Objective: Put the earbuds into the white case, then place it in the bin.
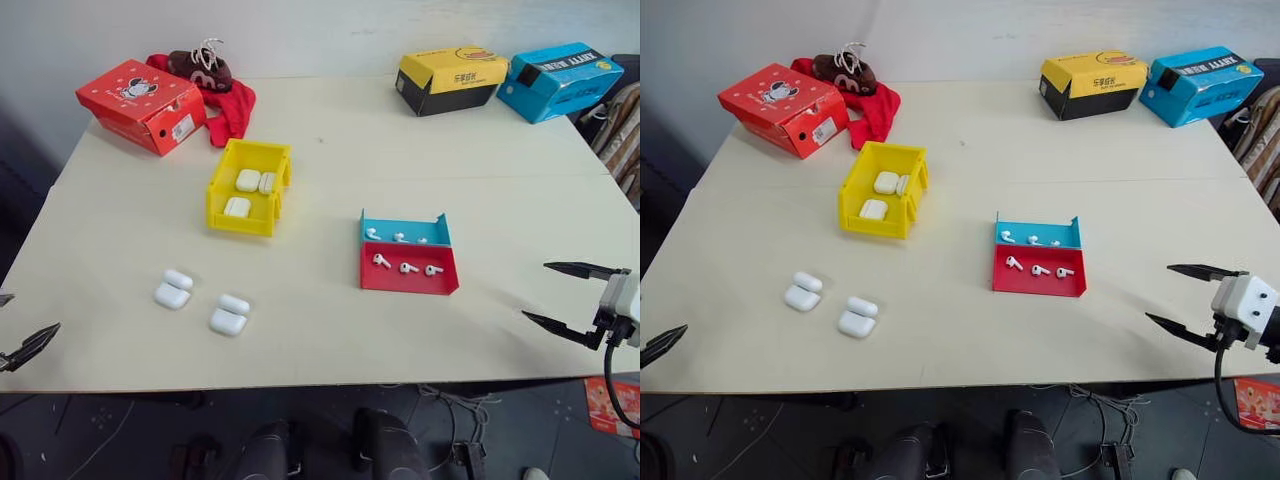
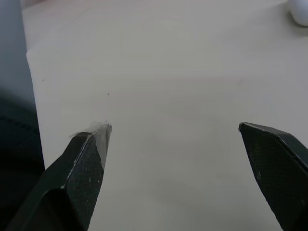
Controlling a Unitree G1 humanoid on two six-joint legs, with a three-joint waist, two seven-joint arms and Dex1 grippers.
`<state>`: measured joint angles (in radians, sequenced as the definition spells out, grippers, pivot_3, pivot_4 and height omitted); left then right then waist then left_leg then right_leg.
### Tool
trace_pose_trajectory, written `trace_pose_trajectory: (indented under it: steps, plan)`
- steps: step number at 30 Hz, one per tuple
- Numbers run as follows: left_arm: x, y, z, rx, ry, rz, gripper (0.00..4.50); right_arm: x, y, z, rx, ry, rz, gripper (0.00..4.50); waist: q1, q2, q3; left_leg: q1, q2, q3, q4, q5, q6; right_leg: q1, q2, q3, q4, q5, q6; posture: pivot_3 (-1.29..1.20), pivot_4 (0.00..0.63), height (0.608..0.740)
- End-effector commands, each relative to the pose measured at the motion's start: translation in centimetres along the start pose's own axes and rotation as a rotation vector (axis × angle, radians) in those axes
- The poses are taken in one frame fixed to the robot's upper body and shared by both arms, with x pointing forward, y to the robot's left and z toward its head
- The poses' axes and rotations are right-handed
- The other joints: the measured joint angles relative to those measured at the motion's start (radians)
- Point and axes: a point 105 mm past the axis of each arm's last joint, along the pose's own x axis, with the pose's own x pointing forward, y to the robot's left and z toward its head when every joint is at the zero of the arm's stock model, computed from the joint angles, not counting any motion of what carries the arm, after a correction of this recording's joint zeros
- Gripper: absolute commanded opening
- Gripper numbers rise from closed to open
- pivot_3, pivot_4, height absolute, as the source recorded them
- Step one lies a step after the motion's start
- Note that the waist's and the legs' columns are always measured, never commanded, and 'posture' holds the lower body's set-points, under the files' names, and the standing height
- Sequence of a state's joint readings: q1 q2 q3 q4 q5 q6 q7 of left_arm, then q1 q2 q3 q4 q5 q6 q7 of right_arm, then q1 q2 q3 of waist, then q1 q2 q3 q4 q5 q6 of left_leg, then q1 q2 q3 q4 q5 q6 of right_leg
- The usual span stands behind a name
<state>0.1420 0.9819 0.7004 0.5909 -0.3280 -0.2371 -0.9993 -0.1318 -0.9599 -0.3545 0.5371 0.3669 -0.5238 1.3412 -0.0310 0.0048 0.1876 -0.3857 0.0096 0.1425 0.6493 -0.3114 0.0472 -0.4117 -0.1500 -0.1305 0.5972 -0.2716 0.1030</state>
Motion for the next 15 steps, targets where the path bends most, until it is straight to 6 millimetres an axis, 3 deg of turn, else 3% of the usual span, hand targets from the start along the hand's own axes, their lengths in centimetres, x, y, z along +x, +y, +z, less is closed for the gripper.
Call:
trace_pose_trajectory:
  steps: [1,6,7,12,15]
  plan:
    - [-0.3,0.2,1.4,0.006,-0.076,0.023,4.49,0.8,-0.3,1.2,0.004,-0.059,-0.018,4.5,0.0,0.0,0.0,0.0,0.0,0.0,0.0,0.0,0.0,0.0,0.0,0.0,0.0,0.0,0.0,0.0,0.15,0.74]
    - [-0.7,-0.4,2.2,-0.083,-0.131,0.01,4.49,2.8,-0.6,2.8,0.074,-0.156,-0.046,4.5,0.0,0.0,0.0,0.001,0.001,0.001,0.0,0.0,0.0,0.0,0.0,0.001,0.001,0.0,0.0,0.0,0.15,0.74]
    - [-1.1,-0.9,1.4,-0.187,-0.053,-0.056,4.49,3.4,-0.5,3.7,0.105,-0.211,-0.029,4.5,0.001,0.0,0.0,0.001,0.001,0.001,0.001,0.0,0.0,-0.001,0.0,0.001,0.002,0.0,0.0,0.0,0.15,0.74]
    - [-3.5,2.0,-0.3,-0.292,0.085,0.121,4.49,5.7,-0.4,8.1,0.142,-0.421,0.015,4.5,0.0,-0.001,0.0,0.001,0.002,0.002,0.003,-0.001,-0.001,-0.002,0.001,0.0,0.005,-0.001,-0.002,0.0,0.15,0.74]
    - [-5.7,1.8,-2.7,-0.414,0.24,0.122,4.49,6.7,1.4,11.2,0.062,-0.605,0.116,4.5,0.001,-0.002,-0.001,0.001,0.002,0.002,0.003,-0.001,-0.001,-0.002,0.001,0.0,0.006,-0.001,-0.003,0.0,0.15,0.74]
